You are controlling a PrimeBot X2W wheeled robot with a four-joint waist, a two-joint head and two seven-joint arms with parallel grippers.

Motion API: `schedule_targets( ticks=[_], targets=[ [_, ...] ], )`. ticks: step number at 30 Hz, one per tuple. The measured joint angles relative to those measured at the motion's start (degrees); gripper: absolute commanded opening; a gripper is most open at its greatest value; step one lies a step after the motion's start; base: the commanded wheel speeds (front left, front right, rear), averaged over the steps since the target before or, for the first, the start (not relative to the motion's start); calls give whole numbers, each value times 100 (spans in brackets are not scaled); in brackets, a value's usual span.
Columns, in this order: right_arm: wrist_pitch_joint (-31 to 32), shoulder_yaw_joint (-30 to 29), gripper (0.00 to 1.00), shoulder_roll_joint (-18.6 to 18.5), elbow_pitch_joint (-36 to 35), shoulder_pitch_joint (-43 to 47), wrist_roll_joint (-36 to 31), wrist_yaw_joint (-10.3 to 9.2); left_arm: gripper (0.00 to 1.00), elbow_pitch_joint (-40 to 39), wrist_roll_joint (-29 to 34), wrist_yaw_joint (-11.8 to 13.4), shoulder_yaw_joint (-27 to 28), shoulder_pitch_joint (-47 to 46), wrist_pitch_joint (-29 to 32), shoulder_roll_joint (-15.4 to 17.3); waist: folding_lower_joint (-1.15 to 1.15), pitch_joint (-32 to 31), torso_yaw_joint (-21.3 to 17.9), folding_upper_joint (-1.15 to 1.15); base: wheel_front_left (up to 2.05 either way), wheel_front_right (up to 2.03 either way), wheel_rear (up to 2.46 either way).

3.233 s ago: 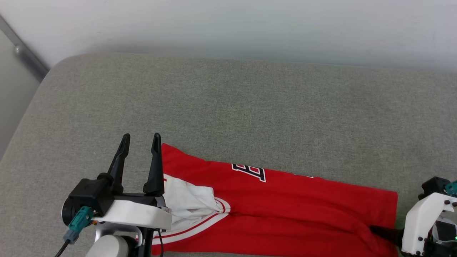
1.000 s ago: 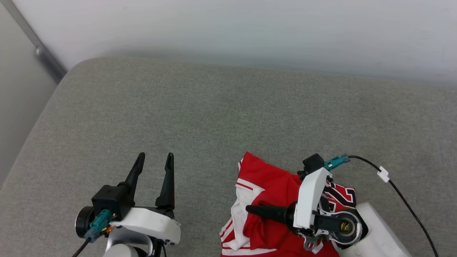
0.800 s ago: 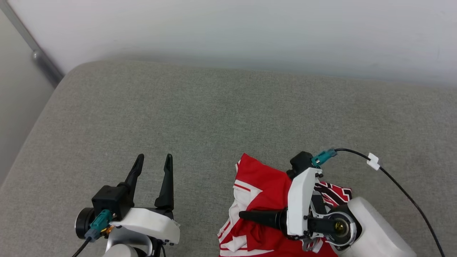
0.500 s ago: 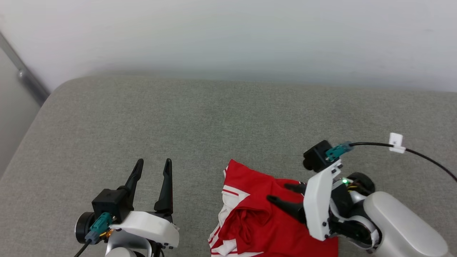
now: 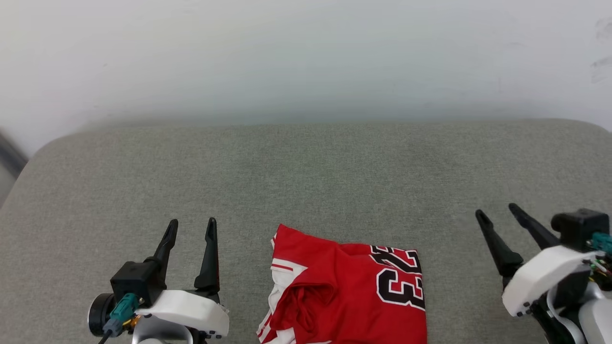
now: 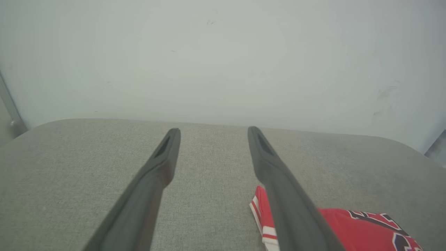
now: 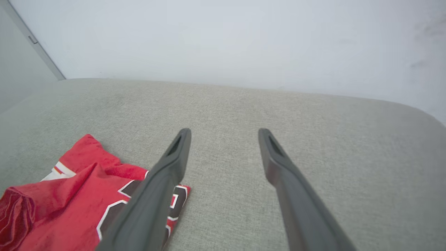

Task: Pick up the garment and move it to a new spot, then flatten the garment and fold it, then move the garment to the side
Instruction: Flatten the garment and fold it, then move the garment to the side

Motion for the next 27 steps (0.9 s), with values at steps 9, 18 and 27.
schedule_targets(
  ticks=[9,18,27],
  targets=[
    [-667,-834,100,641,-884,1061,-673,0,100,90,104,37,29,168,-75,48,0,-157,-98,0,0,0,0],
    [-613,-848,100,942,-1260,1443,-871,0,100,179,132,37,65,385,-118,24,0,-182,-177,0,0,0,0],
    [-338,-978,100,1037,-1311,1399,-747,0,100,187,134,30,143,392,-126,-15,0,-85,-166,0,0,0,0]
  ],
)
